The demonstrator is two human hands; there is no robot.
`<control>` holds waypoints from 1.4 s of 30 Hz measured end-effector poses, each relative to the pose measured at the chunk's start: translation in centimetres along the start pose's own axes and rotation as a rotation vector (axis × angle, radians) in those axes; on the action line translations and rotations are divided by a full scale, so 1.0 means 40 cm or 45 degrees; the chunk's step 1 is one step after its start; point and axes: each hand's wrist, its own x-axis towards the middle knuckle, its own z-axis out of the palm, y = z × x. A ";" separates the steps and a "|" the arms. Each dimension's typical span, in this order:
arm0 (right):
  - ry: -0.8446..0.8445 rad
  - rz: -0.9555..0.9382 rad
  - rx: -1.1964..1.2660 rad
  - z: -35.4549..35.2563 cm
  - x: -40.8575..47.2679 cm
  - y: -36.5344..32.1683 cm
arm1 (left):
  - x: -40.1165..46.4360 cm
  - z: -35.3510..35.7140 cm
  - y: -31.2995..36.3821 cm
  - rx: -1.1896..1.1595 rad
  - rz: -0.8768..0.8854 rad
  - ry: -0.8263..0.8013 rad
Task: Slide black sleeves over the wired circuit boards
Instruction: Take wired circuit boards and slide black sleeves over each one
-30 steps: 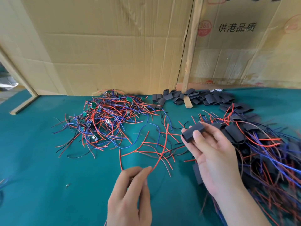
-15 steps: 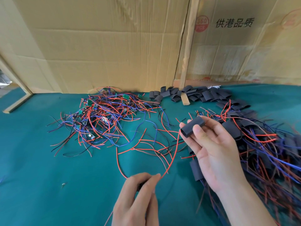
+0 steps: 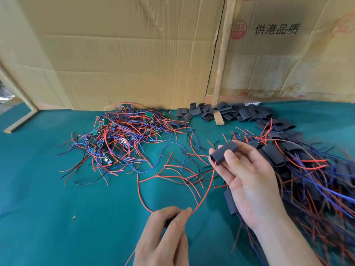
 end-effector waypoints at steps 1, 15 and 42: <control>-0.002 0.006 -0.010 0.000 0.001 -0.001 | 0.002 0.004 -0.007 -0.002 0.001 0.001; -0.043 0.258 0.171 -0.003 0.004 0.011 | 0.113 0.020 -0.016 -0.568 -0.341 0.095; -0.103 0.328 0.058 0.044 -0.044 0.079 | 0.126 0.043 -0.010 -0.763 -0.817 0.055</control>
